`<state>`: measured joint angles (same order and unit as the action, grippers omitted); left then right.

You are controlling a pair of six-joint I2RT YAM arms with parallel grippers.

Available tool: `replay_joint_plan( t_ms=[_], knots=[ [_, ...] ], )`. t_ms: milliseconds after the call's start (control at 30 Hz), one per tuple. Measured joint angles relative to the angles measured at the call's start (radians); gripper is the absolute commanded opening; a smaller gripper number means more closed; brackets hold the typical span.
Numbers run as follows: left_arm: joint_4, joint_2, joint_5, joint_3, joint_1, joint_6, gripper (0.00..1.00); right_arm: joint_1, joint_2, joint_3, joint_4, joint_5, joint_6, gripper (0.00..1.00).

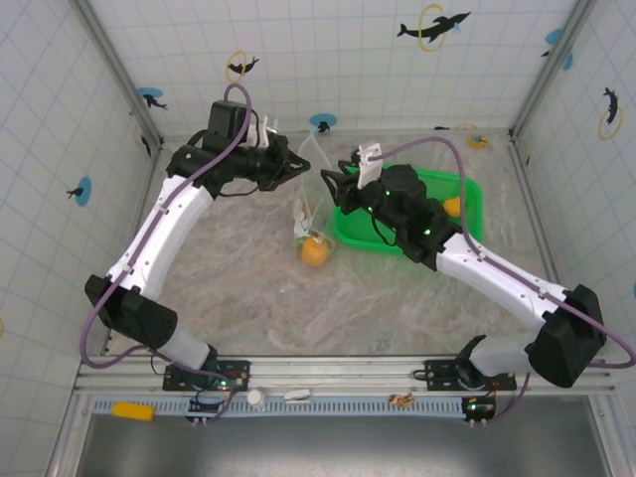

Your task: Place the food in the zip-top bag and seal the zipper

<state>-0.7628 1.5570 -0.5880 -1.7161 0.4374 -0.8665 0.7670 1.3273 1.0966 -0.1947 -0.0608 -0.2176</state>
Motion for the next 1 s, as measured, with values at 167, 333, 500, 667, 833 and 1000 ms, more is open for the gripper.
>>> replay_joint_plan(
  t_ms=[167,333,500,667,833,1000],
  knots=[
    [-0.045,0.000,0.058,0.000,0.003,0.038,0.00,-0.115,-0.001,0.090,0.232,-0.027,-0.119,0.42],
    [-0.060,-0.009,0.095,0.008,0.023,0.060,0.00,-0.263,-0.002,0.063,0.495,-0.105,-0.229,0.42],
    [-0.064,-0.037,0.113,0.042,0.033,0.082,0.00,-0.377,0.060,0.002,0.678,-0.119,-0.233,0.51],
    [-0.061,-0.069,0.114,0.087,0.033,0.084,0.00,-0.422,0.192,-0.003,0.731,-0.110,-0.206,0.57],
    [-0.058,-0.096,0.098,0.117,0.033,0.084,0.00,-0.420,0.381,0.085,0.826,-0.156,-0.101,0.59],
    [-0.039,-0.124,0.076,0.150,0.033,0.082,0.00,-0.416,0.494,0.146,0.892,-0.241,0.017,0.61]
  ],
)
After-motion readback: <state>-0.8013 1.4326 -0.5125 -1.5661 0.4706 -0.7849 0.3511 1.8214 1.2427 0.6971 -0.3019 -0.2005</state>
